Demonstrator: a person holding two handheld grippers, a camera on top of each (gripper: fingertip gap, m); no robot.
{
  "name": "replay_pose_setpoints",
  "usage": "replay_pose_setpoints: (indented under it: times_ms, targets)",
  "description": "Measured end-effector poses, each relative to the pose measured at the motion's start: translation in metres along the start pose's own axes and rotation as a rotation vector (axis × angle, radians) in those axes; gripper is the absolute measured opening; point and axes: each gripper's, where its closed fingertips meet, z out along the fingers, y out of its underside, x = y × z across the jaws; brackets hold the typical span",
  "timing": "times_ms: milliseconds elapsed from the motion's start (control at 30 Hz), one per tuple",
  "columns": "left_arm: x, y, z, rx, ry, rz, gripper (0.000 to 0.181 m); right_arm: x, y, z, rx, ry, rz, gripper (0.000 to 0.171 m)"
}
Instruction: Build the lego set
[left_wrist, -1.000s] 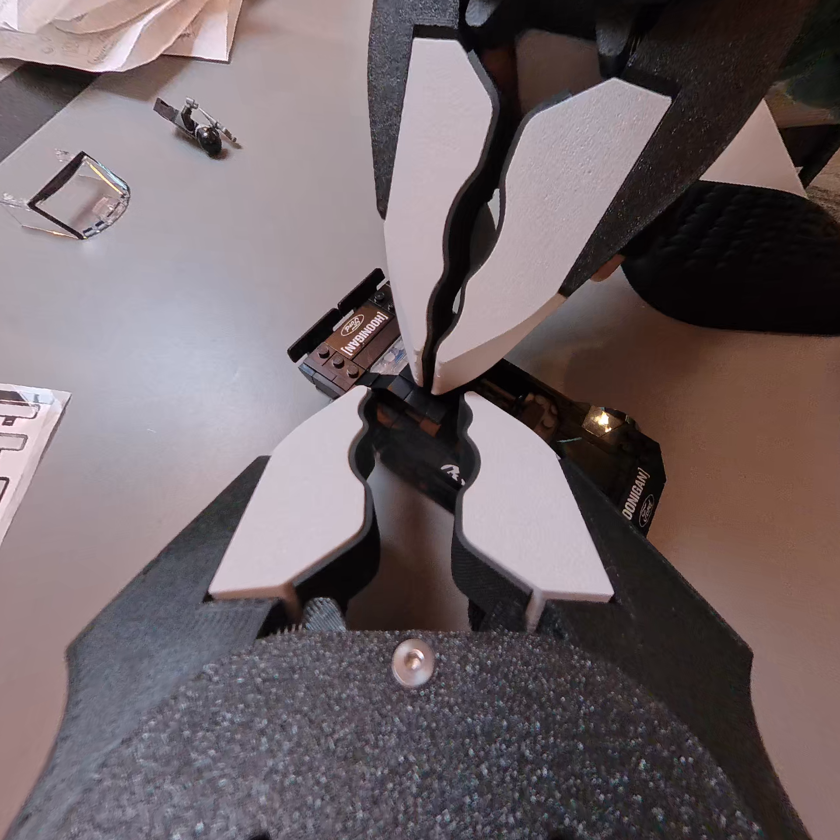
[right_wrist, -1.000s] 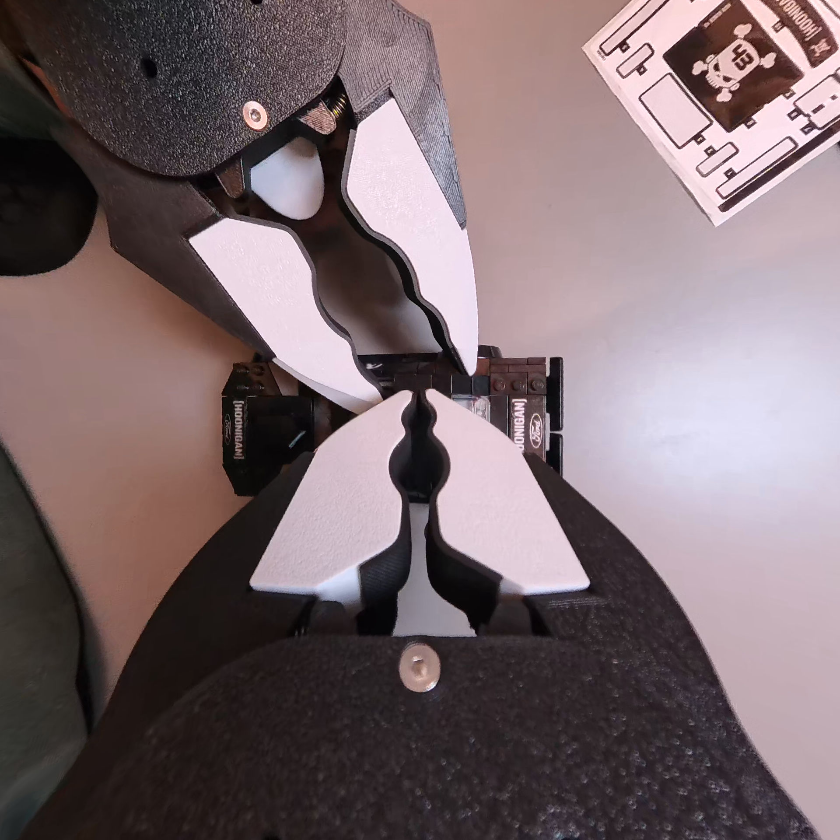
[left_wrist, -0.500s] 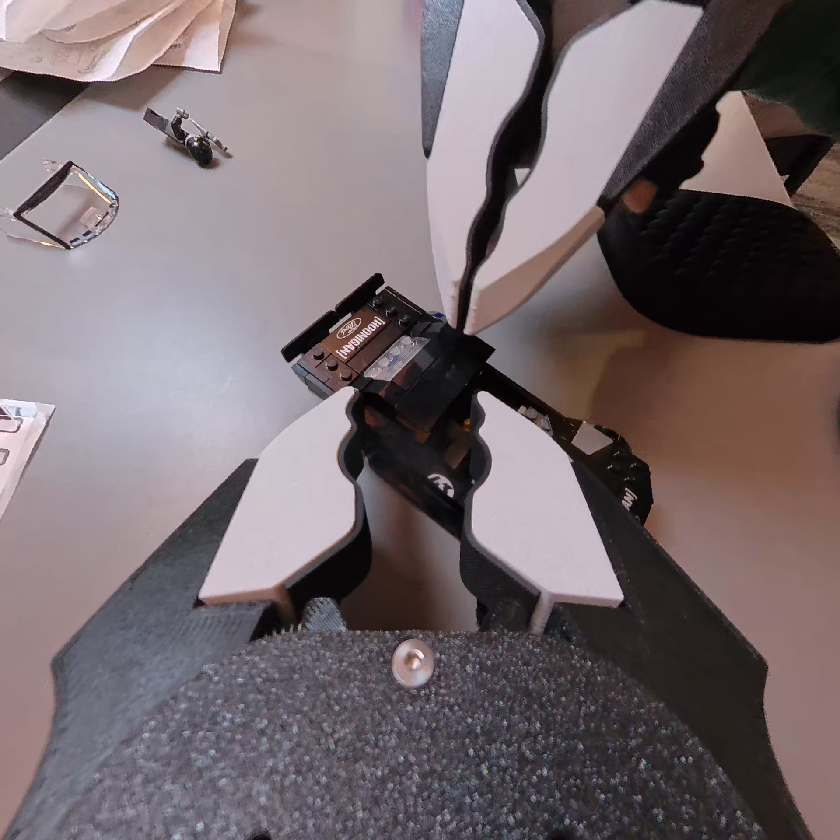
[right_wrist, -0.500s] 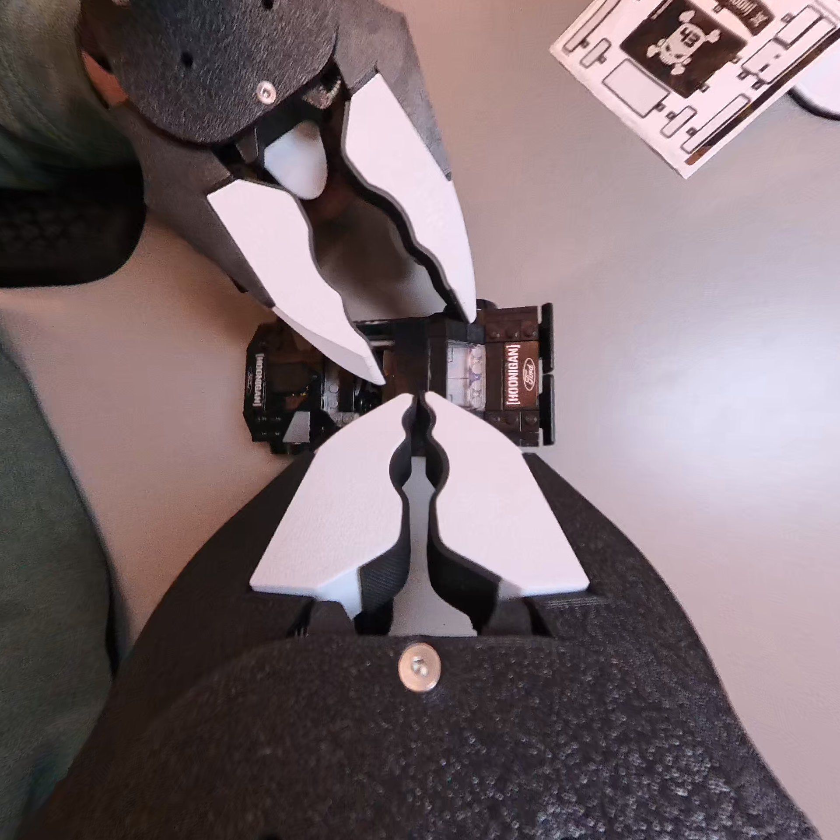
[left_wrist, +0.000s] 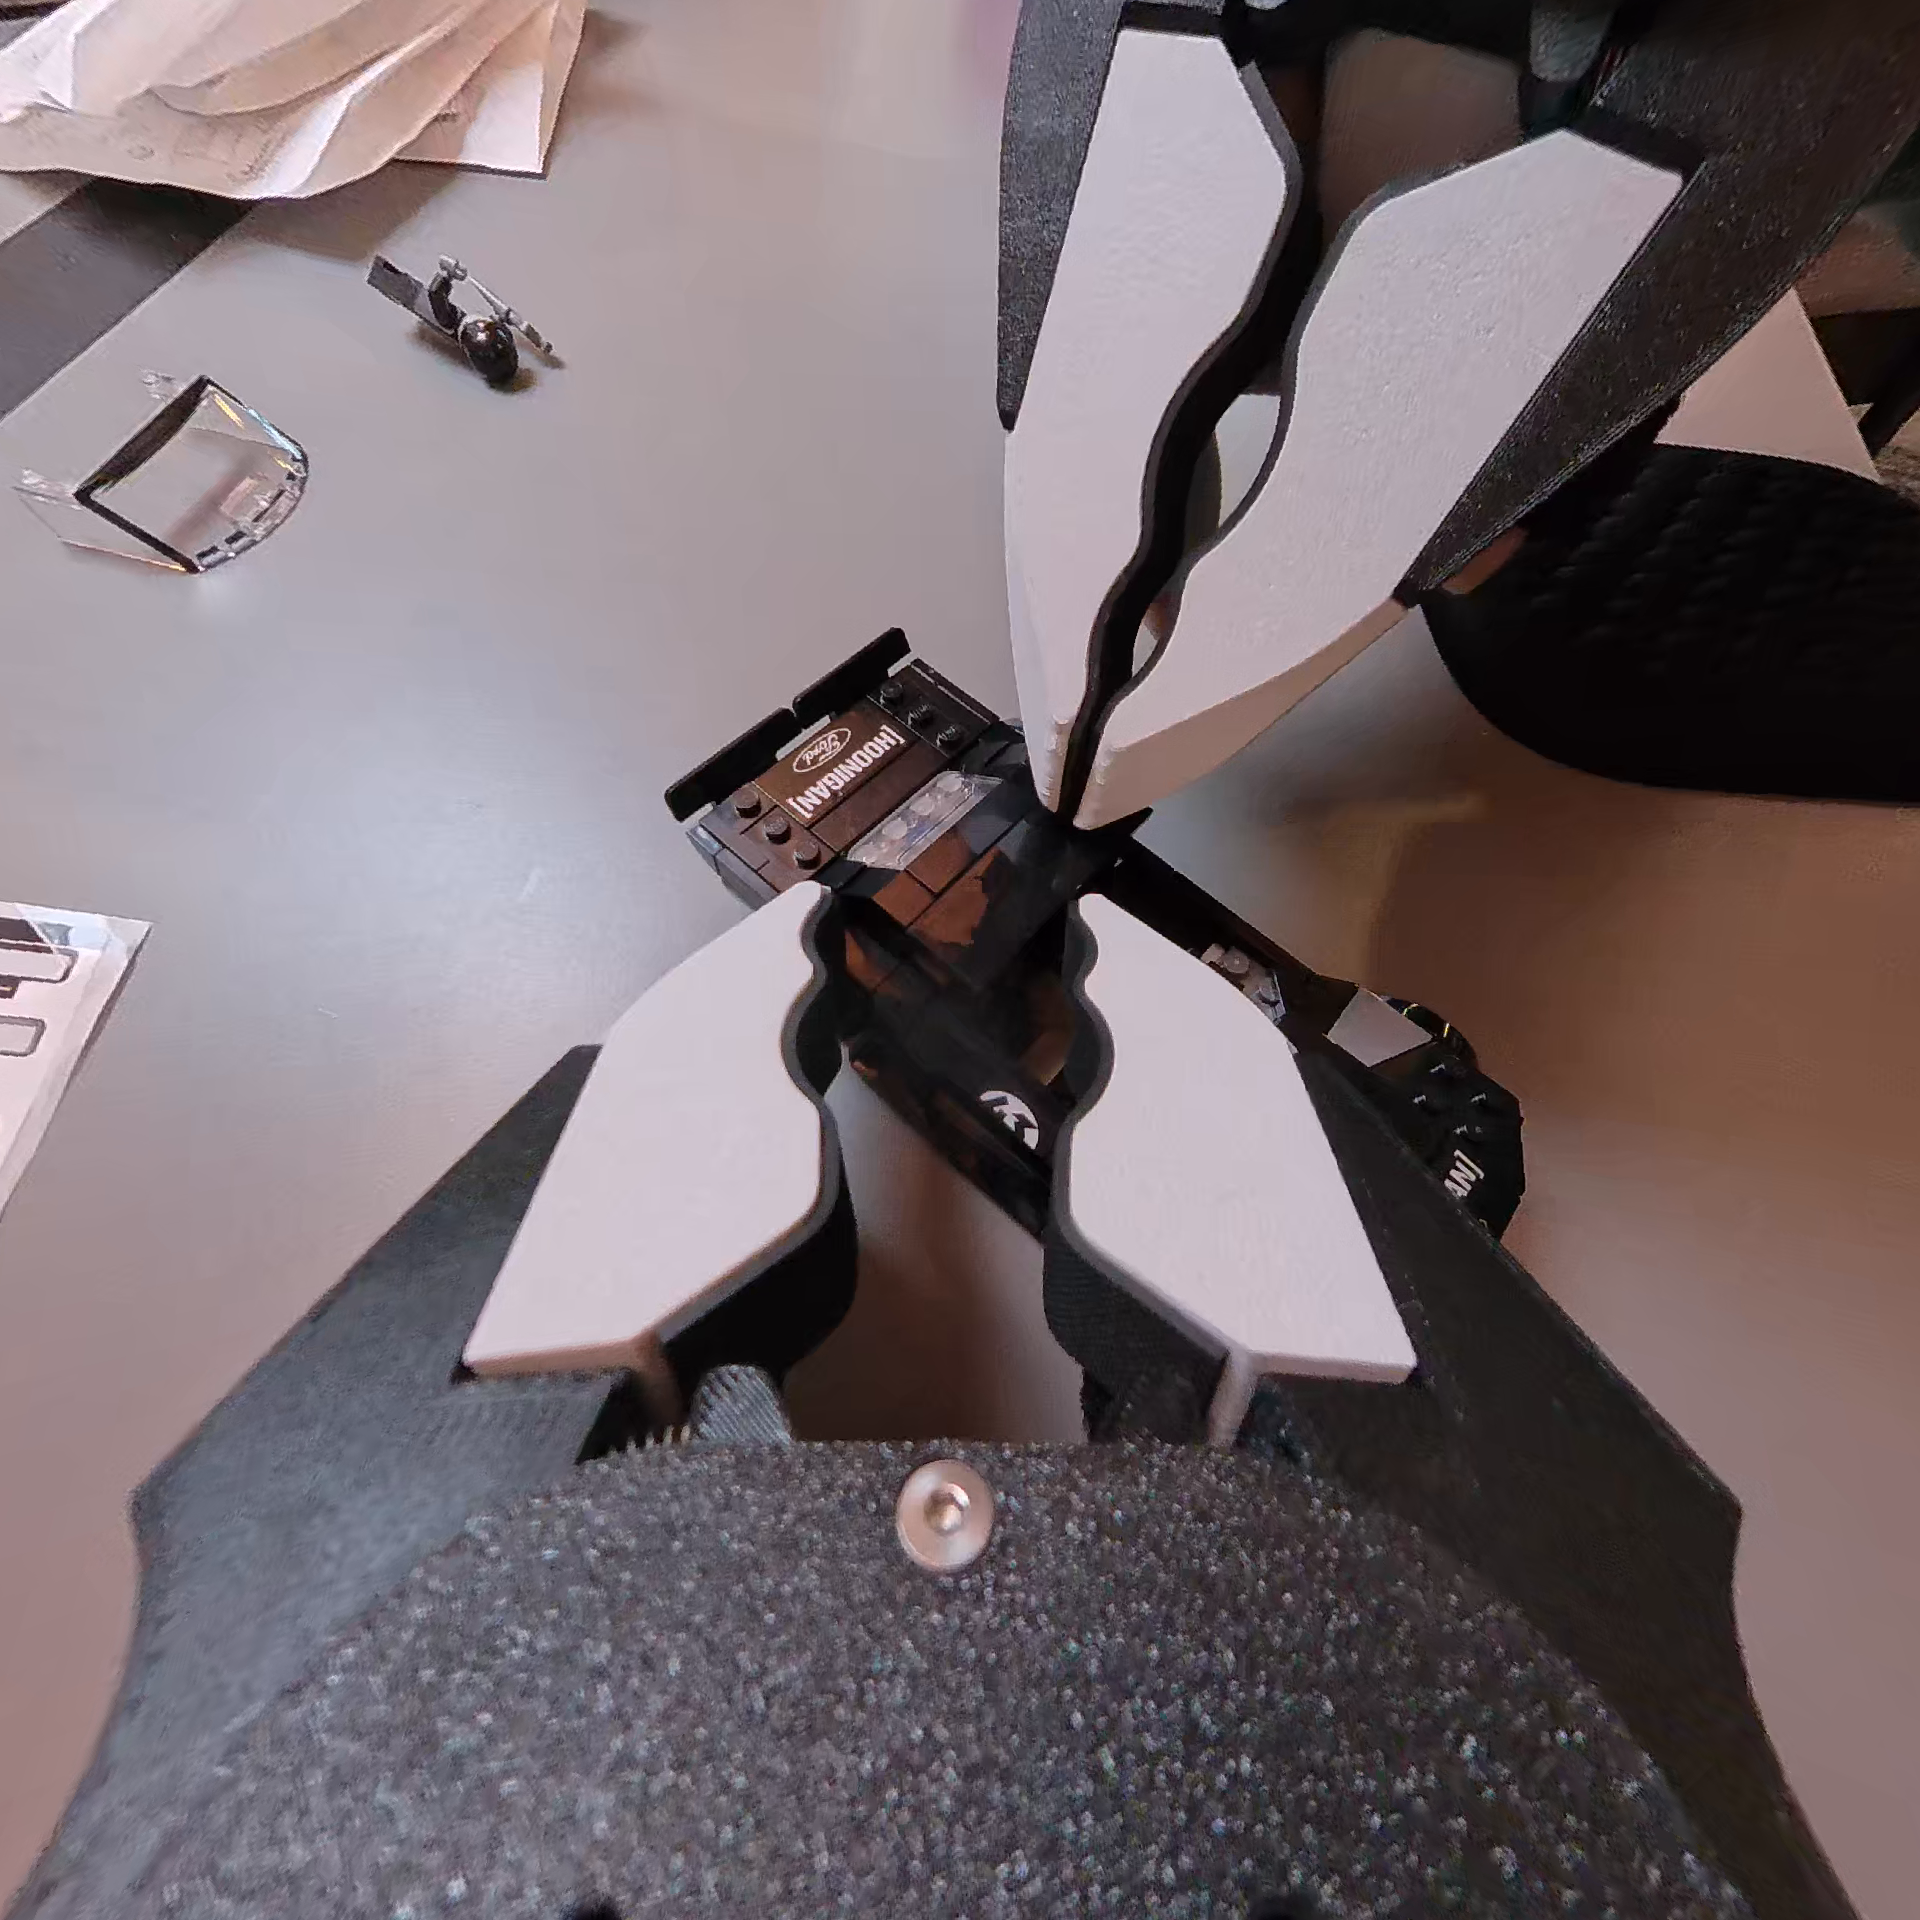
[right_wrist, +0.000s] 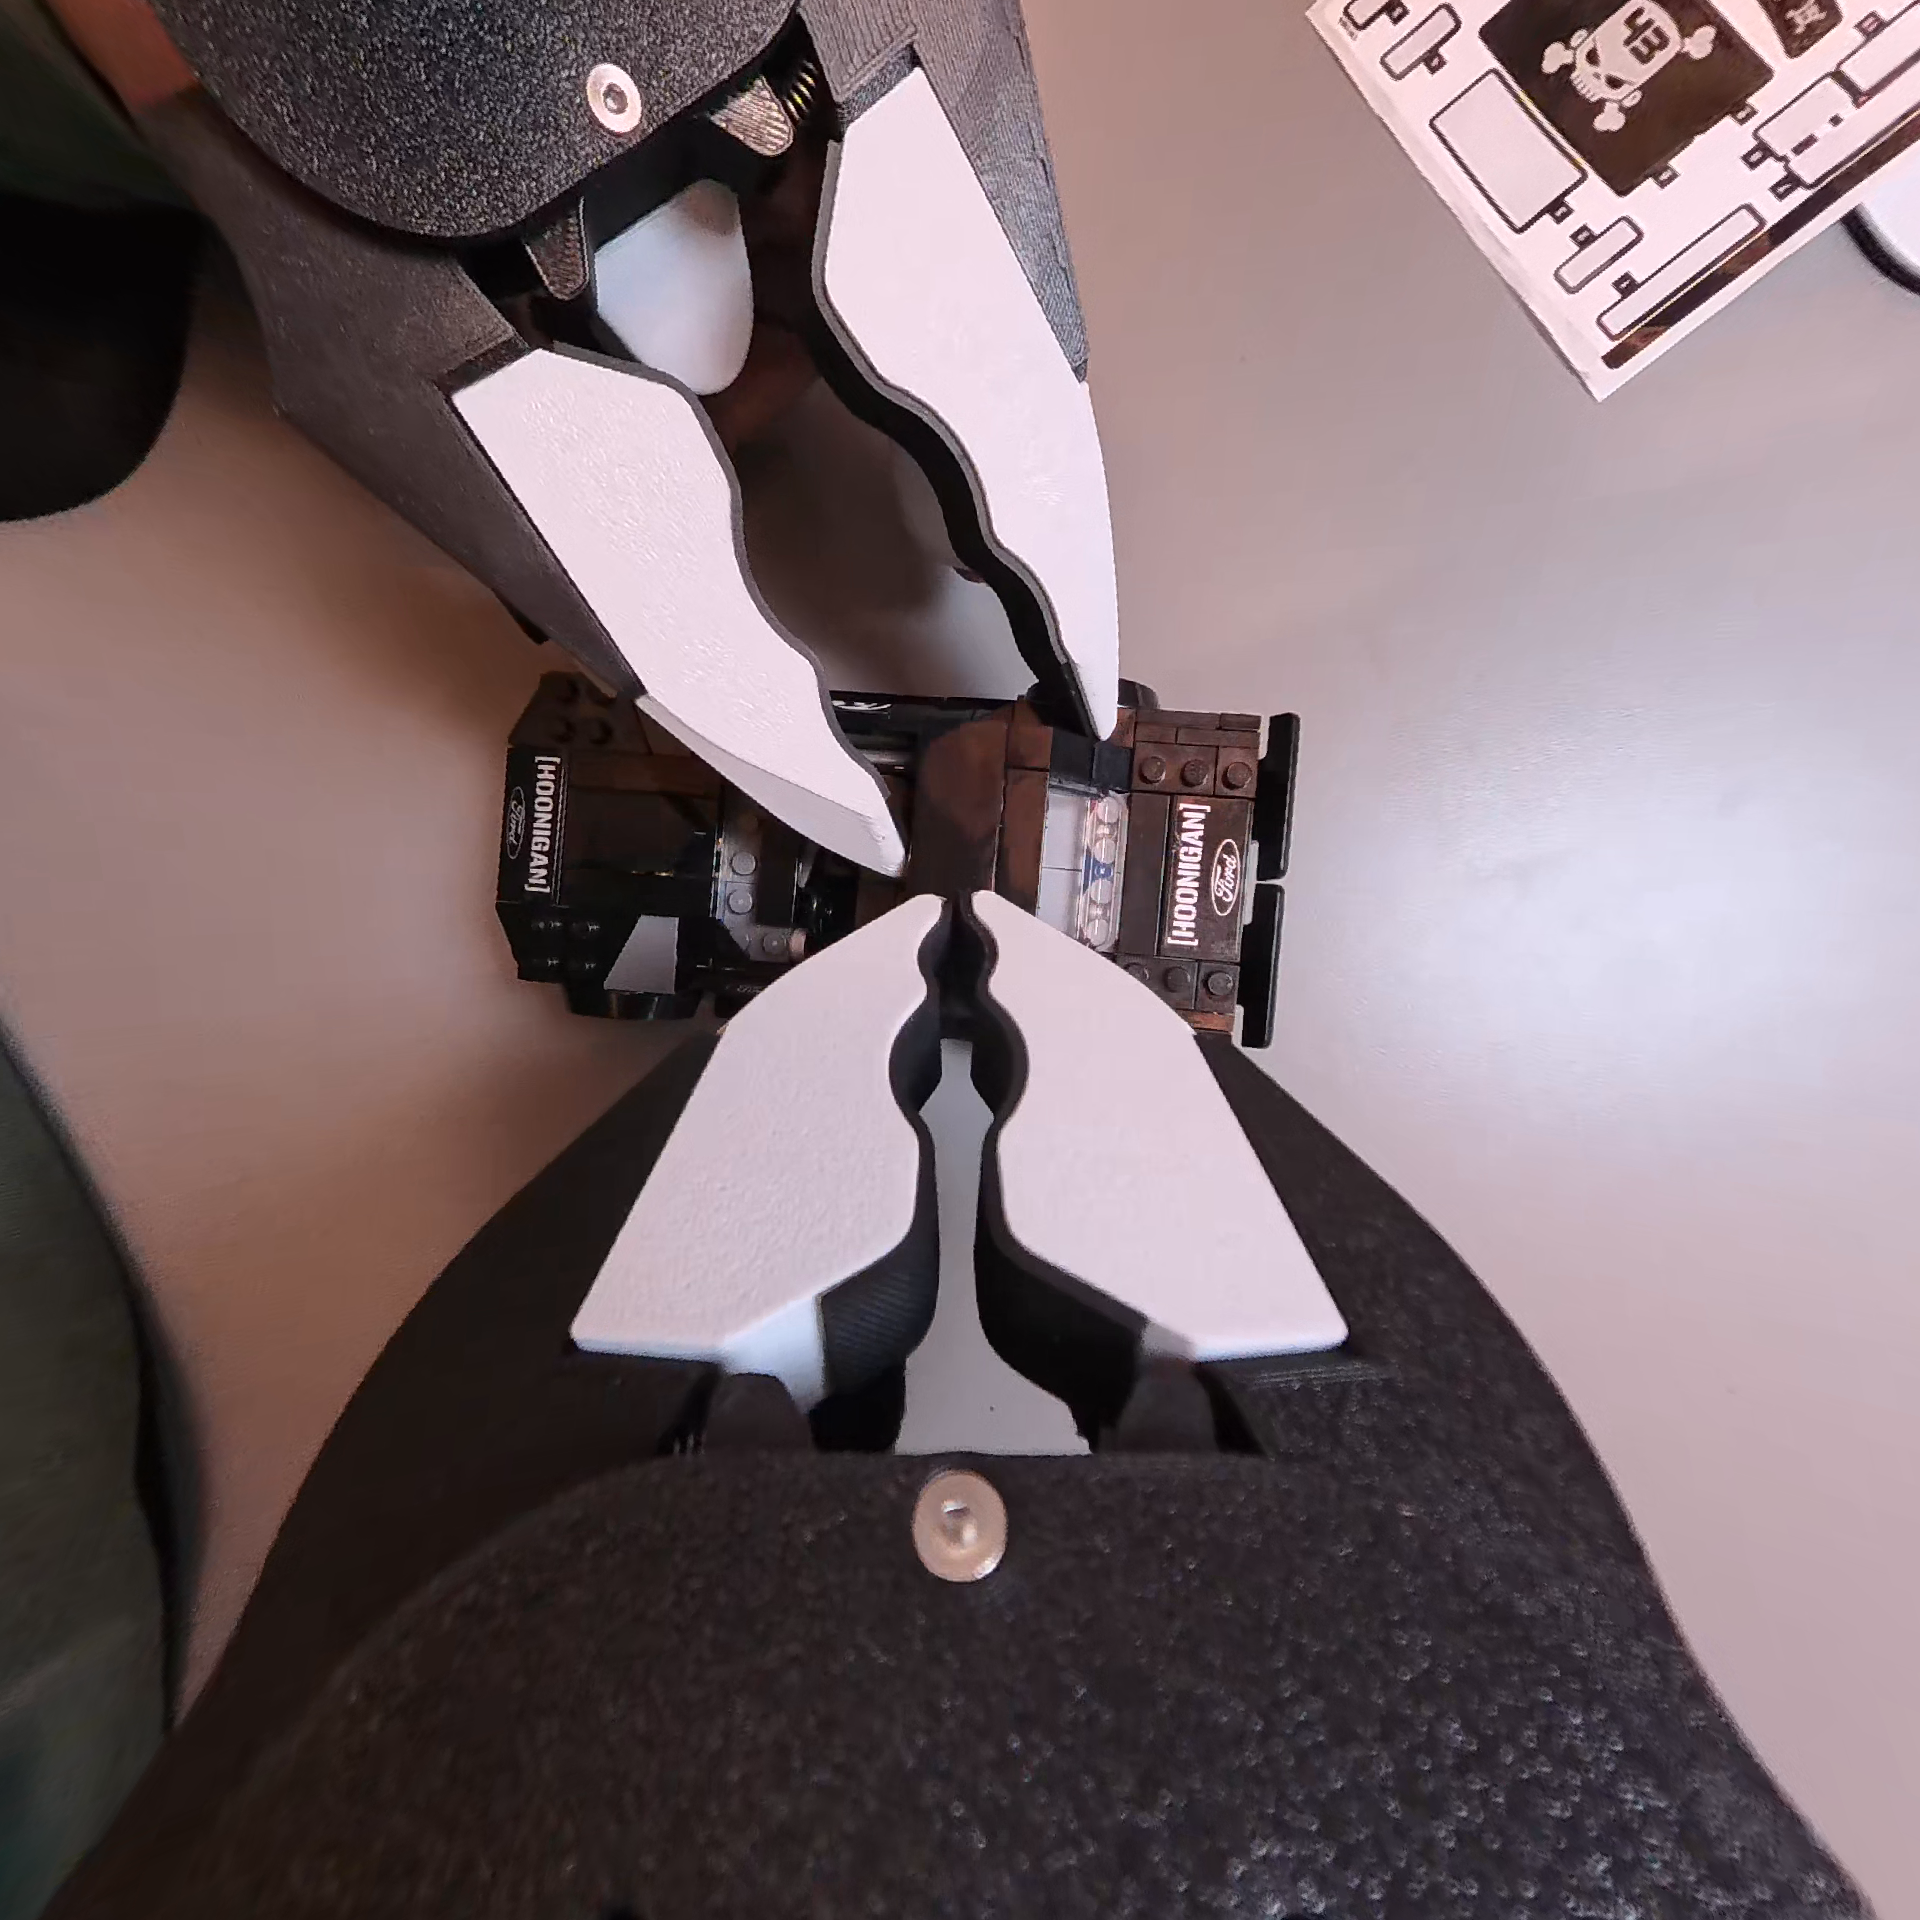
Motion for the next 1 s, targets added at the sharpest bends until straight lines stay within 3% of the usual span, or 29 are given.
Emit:
replay_pose_setpoints:
  times_ms: [667, 1000]
  targets:
    - [0.0, 0.0, 0.0, 0.001, -0.005, -0.005, 0.04, 0.0, -0.001, 0.001, 0.035, -0.028, 0.086, 0.0]
    - [0.0, 0.0, -0.001, 0.003, -0.001, -0.007, 0.04, 0.003, 0.002, -0.012, 0.108, -0.012, -0.005, 0.0]
